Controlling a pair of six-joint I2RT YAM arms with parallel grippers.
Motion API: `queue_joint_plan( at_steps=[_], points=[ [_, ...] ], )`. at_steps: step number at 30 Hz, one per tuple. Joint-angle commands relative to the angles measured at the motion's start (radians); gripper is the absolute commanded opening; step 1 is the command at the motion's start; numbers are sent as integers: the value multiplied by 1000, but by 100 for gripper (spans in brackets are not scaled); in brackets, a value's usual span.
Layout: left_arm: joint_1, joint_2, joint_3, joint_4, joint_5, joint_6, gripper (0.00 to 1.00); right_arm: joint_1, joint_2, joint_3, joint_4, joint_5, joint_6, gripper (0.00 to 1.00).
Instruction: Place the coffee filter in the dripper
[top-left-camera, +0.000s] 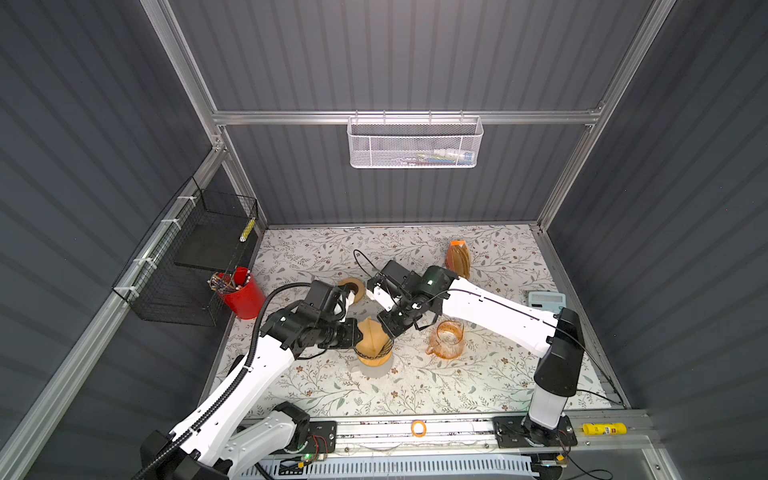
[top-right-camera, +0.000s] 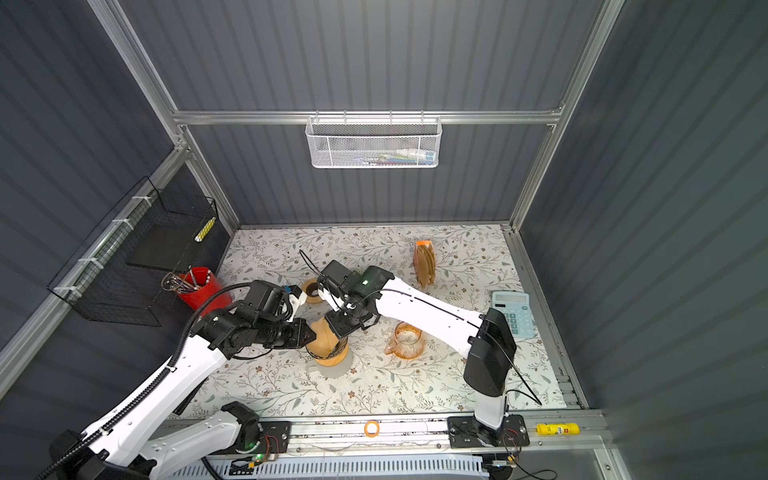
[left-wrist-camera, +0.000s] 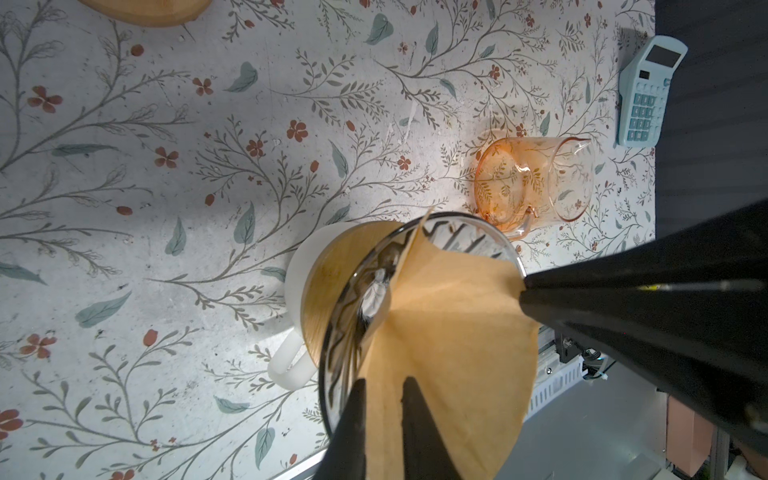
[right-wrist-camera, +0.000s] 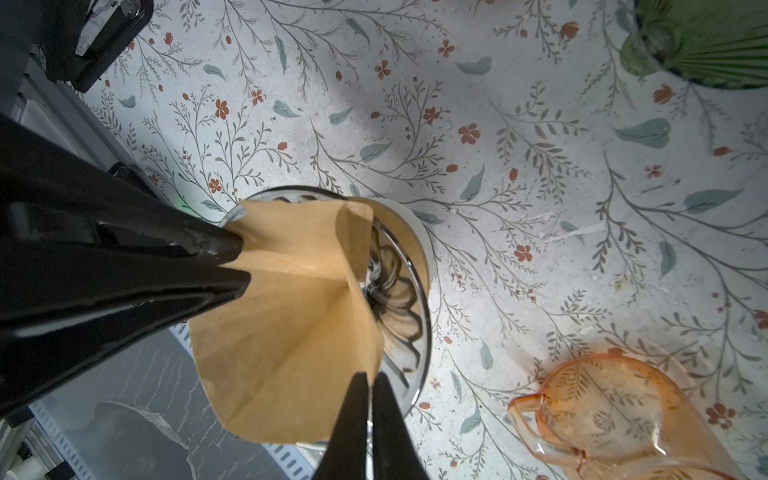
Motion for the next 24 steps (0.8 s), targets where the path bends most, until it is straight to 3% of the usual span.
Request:
queue_joint_plan(
  at_steps=[1, 24],
  points=[
    [-2, -14, -18, 6, 15, -3, 18, 3, 20, -16, 8, 13, 1, 10],
    [-1, 6, -46, 23, 37, -9, 18, 6, 26, -57, 35, 11, 7, 9]
  ],
)
